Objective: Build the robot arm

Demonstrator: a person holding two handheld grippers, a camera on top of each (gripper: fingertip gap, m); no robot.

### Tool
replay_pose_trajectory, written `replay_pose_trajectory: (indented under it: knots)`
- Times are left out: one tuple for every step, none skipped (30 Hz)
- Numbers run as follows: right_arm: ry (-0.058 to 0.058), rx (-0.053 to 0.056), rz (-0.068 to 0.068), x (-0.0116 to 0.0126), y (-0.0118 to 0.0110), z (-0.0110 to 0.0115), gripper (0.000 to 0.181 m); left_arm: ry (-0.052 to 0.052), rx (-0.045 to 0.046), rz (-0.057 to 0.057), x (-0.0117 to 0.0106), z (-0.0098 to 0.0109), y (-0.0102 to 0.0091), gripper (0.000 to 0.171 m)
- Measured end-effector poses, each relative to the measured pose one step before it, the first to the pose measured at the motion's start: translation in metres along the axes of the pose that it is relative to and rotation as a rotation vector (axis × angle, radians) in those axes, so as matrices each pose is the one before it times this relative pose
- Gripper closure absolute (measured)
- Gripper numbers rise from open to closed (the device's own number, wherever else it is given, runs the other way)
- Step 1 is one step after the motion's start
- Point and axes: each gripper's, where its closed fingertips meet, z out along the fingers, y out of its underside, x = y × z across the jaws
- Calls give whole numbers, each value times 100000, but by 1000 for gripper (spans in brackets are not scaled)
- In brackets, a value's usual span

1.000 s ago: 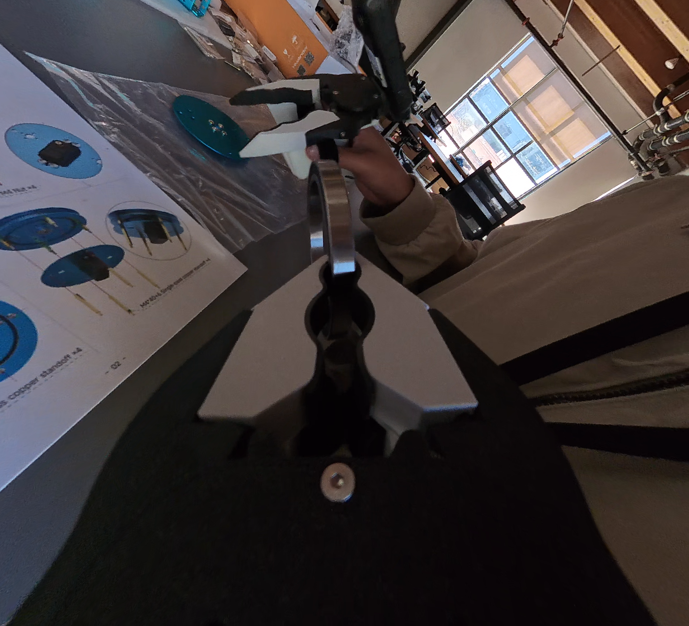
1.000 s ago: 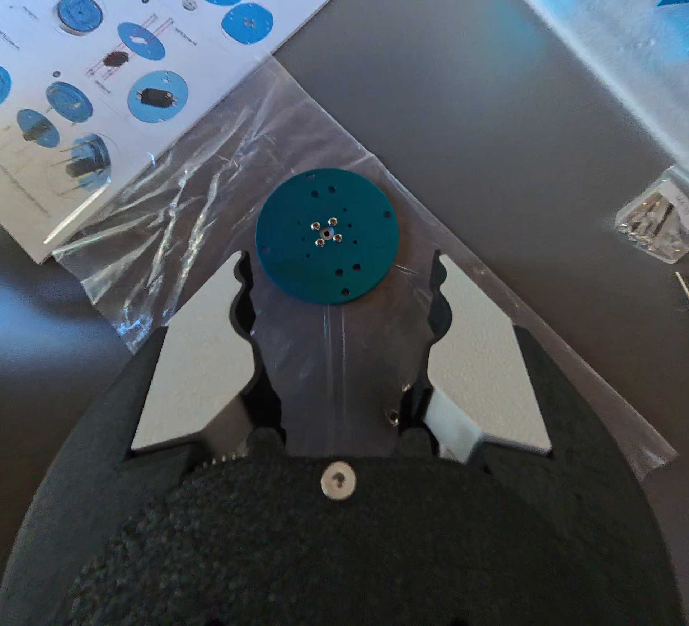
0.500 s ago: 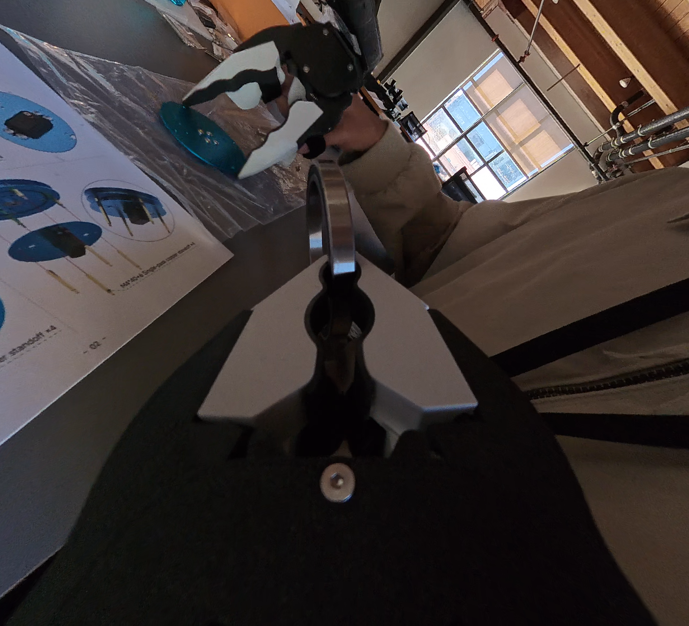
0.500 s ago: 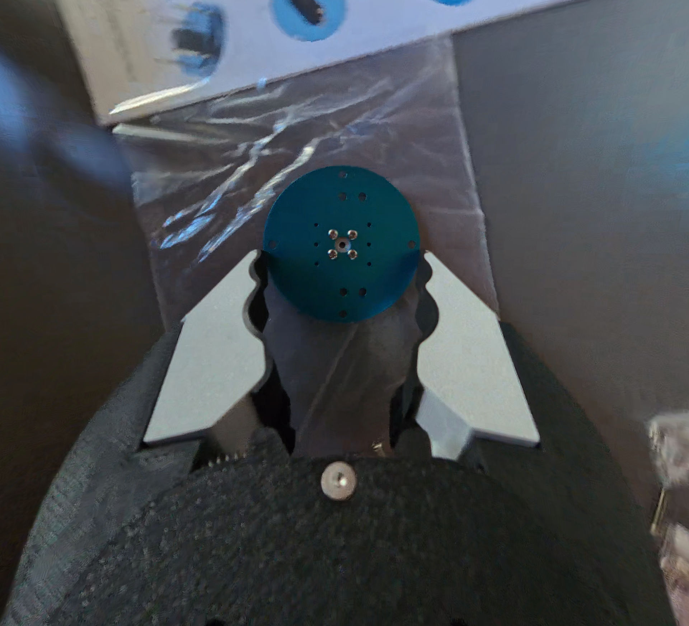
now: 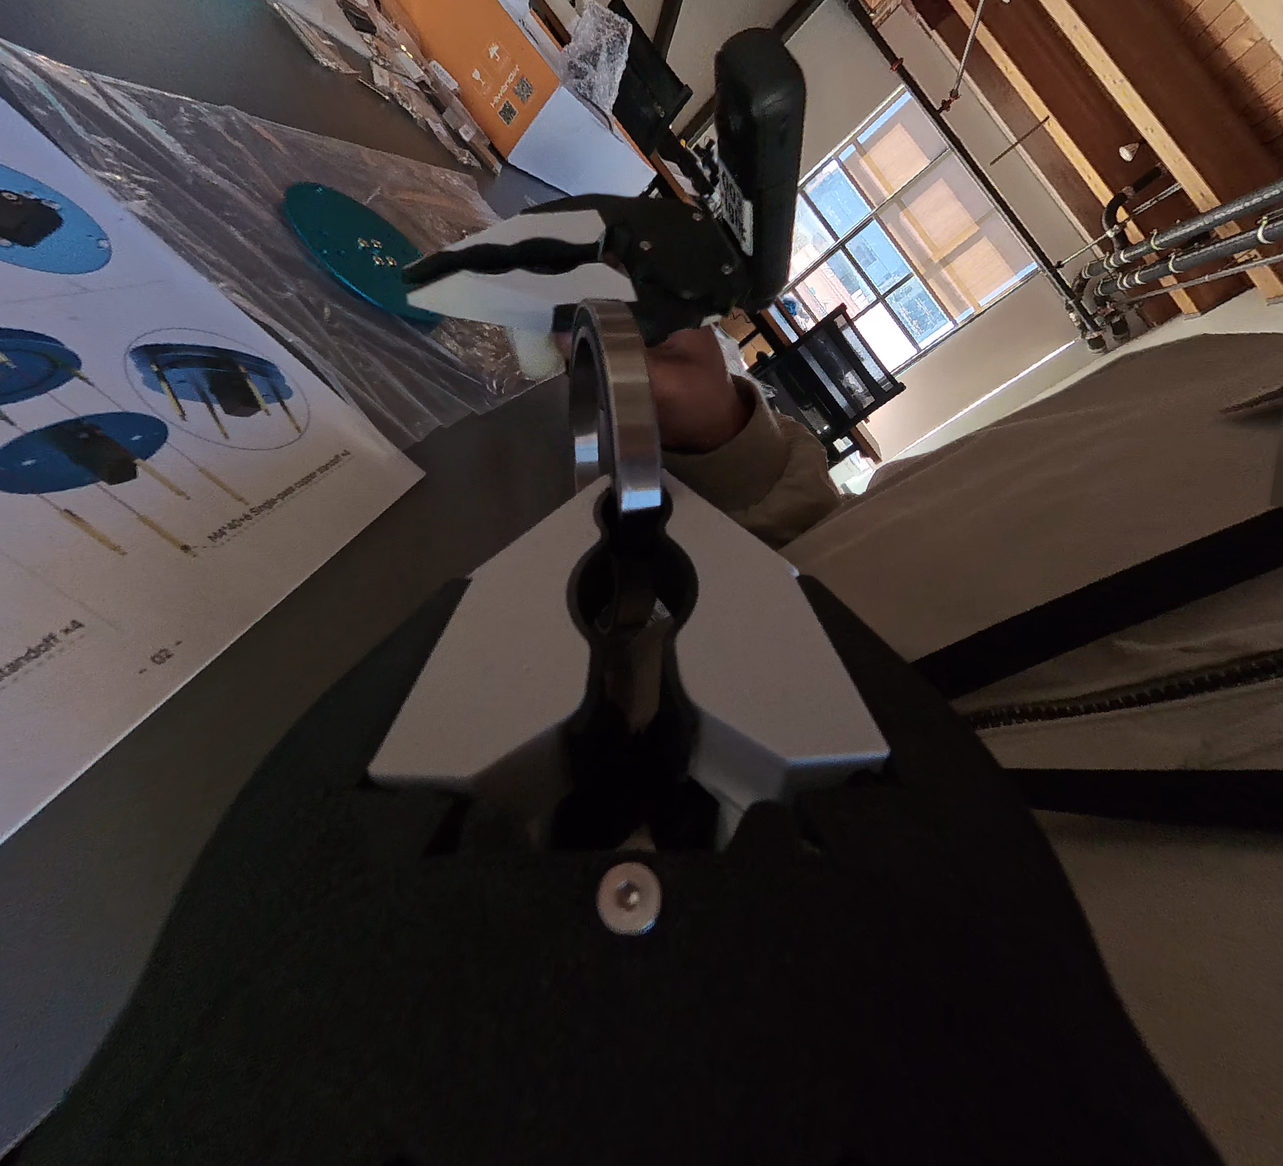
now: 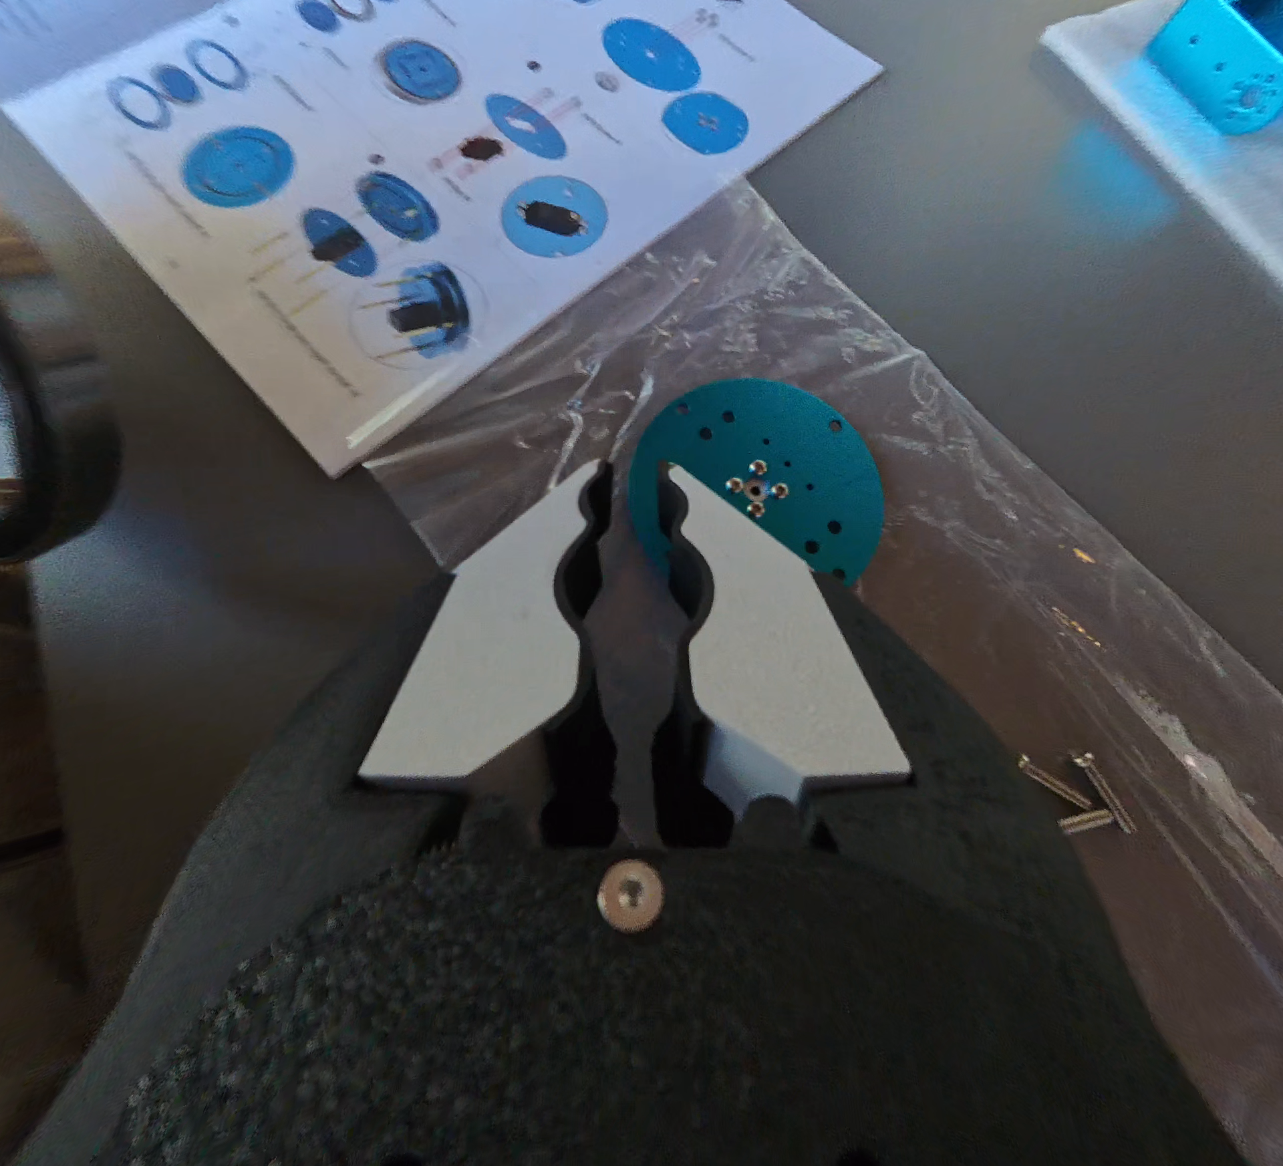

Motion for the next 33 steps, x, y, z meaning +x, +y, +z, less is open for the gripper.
replay_pose_trajectory:
  knots:
    - [3172,-3065,-2370,278,449,293,173,398,-193,138,74,22,24,167]
    - [1531,-3921,-2584,176,557,245,174,296,-34,118,71,10,14,167]
    - [1167,-3253,-1252,212,508,78,174,265,34,9,58,6,18,167]
    - [-308,-1002,-364,32,226,-149,174,186,161,31,42,-5,12,167]
    - [-909,-836,28,3,220,-279,175,24,314,-21,21,-5,-10,167]
    - [203,-1219,175,269,280,-344,176,-46,400,-112,-5,-5,-17,167]
    - [964,-906,-241,444,279,-365,177,21,271,-141,-18,10,3,167]
    - [418,-354,-527,397,208,-308,176,-26,248,-165,-14,18,0,167]
    - [-596,1137,74,239,-64,-233,174,-39,275,-74,-7,27,-2,167]
    - [-645,1623,870,230,-196,-137,173,88,14,-29,6,40,30,167]
    - [-1148,1603,514,202,-248,-91,168,20,-98,29,11,50,34,167]
    - [-1868,1993,177,126,-345,-47,160,-120,-65,66,15,38,29,167]
    - [-2322,2260,-204,99,-345,68,153,-96,-70,18,19,26,43,167]
    - [-1461,882,66,306,-11,243,146,-31,-22,-88,32,10,34,167]
    - [-2494,-1696,627,151,400,385,140,-7,7,-135,37,2,29,167]
    - [-3416,-3386,1280,-96,567,367,142,-49,-36,-63,32,-10,13,167]
    - [-1725,-159,1842,-24,46,154,143,-245,4,24,8,-31,20,167]
    - [-288,825,1335,7,-46,29,146,-487,177,17,-26,-27,-20,167]
    - [419,114,152,-2,-8,15,146,-517,312,-81,-42,-35,-41,167]
    - [1054,-147,85,19,18,-21,147,-276,299,-164,-16,-31,-54,167]
    - [732,-153,397,-78,-8,6,147,-102,348,-230,1,-15,-60,167]
    - [275,-96,747,-208,-37,15,146,-102,423,-240,2,-10,-71,167]
    - [-825,199,1021,-417,-61,46,145,-57,253,-147,4,-10,-60,167]
    - [-2107,591,1238,-639,-123,68,145,-69,30,-93,5,3,-25,167]
    - [-2105,538,1171,-614,-99,70,145,-195,34,-56,-13,13,-24,167]
    - [-739,177,347,-312,-61,8,145,-190,-94,66,-5,11,-5,167]
    - [768,685,-972,32,-174,-133,145,-107,-289,153,5,18,11,167]
    - [2855,1714,-1558,439,-288,-216,145,-83,-187,146,22,21,11,167]
    - [3044,1749,-1875,574,-242,-135,144,75,-140,109,30,16,17,167]
    - [2317,1008,-988,525,-134,27,136,252,-213,-27,54,33,29,167]
    - [1037,-840,200,325,149,187,128,244,-124,-76,41,32,15,167]
    - [-1003,-2722,217,-18,399,269,130,191,-8,14,63,42,8,167]
    - [-977,-2112,-433,-97,343,251,133,164,-7,41,67,20,6,167]
